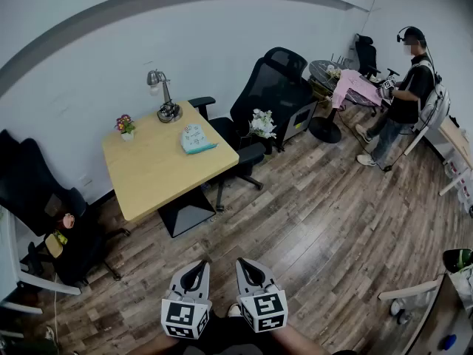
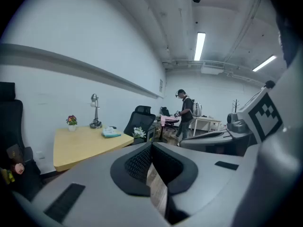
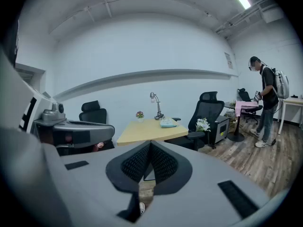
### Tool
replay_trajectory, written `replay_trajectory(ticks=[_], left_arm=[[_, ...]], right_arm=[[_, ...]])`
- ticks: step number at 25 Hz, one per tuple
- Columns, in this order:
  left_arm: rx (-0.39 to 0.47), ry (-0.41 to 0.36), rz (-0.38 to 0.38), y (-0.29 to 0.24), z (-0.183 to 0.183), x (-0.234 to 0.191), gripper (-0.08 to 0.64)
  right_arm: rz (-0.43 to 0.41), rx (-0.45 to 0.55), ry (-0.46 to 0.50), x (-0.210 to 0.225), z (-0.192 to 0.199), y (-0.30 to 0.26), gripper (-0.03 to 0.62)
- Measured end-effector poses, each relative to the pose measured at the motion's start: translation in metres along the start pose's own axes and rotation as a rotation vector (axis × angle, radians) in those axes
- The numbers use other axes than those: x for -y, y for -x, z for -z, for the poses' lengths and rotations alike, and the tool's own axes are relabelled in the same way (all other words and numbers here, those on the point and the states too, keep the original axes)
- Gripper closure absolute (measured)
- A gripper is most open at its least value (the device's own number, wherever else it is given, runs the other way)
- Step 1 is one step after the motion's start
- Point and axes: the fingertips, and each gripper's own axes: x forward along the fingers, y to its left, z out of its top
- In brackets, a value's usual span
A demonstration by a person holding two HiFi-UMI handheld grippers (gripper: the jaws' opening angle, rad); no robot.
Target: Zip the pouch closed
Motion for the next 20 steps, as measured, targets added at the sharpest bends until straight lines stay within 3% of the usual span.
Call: replay_trajectory(ticks=[20], left_arm=[[-0.022,0.012,0.006,-0.007,0.001,-0.031,0.55]], right_arm=[[-0.012,-0.017,-0.073,-0.009,0.003,-0.032,0.577]])
